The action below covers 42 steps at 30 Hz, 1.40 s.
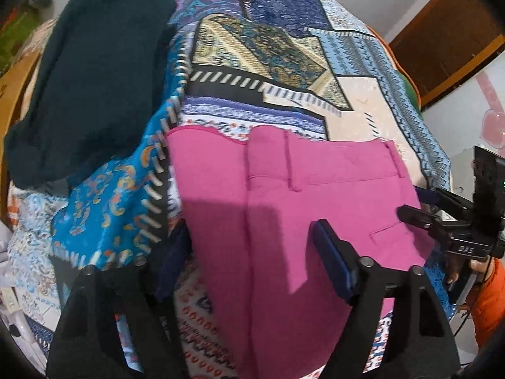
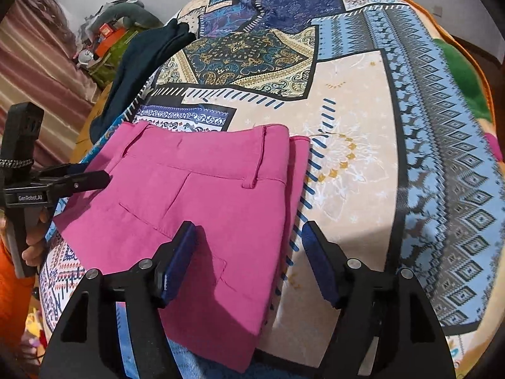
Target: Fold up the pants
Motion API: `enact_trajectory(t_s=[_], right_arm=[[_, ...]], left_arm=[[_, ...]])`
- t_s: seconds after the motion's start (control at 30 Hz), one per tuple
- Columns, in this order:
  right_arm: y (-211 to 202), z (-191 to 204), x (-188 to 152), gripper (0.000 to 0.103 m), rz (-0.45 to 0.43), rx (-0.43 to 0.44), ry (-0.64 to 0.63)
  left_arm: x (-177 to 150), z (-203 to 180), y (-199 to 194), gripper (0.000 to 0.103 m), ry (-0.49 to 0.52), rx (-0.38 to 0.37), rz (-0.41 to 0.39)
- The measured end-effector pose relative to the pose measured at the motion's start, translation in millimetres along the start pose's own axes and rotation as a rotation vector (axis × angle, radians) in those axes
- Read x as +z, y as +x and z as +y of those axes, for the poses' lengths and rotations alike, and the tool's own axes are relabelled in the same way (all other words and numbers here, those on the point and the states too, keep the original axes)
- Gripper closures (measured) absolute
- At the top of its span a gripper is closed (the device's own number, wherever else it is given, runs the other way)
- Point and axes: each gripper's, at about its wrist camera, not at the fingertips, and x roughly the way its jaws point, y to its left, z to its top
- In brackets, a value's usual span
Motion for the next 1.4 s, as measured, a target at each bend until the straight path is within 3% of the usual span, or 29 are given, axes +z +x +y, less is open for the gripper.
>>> enact_trajectory(t_s=[0.1, 0.23, 0.43, 0.53, 0.73, 1.07, 1.4], right_arm=[[2.3, -0.5, 1.5, 0.046, -0.013, 0.006, 0.022], [2.5, 0.2, 1.7, 0.057, -0.027, 0.013, 0.044], [-1.7, 0.3, 4.9, 0.085, -0.046, 0.011, 0.045], [-11.1, 6.4, 3.6, 0.089, -0.097, -0.005, 0.012], [-30.2, 23.4, 8.2, 0.091, -0.156, -0.008, -0.041], [-67.0, 65.3, 37.5, 0.092, -0.288, -0.003, -0.122], [-58.2, 117.9, 81.5, 0.092, -0.371, 0.026, -0.183]], left_arm=[[2.2, -3.8, 2.3, 0.032, 0.012, -0.008, -0.001], [2.4, -3.5, 2.4, 0.053, 0.014, -0.013, -0.009], [-1.0, 5.9, -7.1, 0.076, -0.041, -0.045, -0.044], [-3.2, 2.8, -14.9, 0.089, -0.048, -0.017, -0.074], [-5.0, -4.3, -38.6, 0.092, -0.025, 0.027, -0.144], [-1.4, 1.3, -108.3, 0.092, -0.009, 0.058, -0.338], [13.9, 54.3, -153.0, 0.092, -0.088, 0.142, -0.487]])
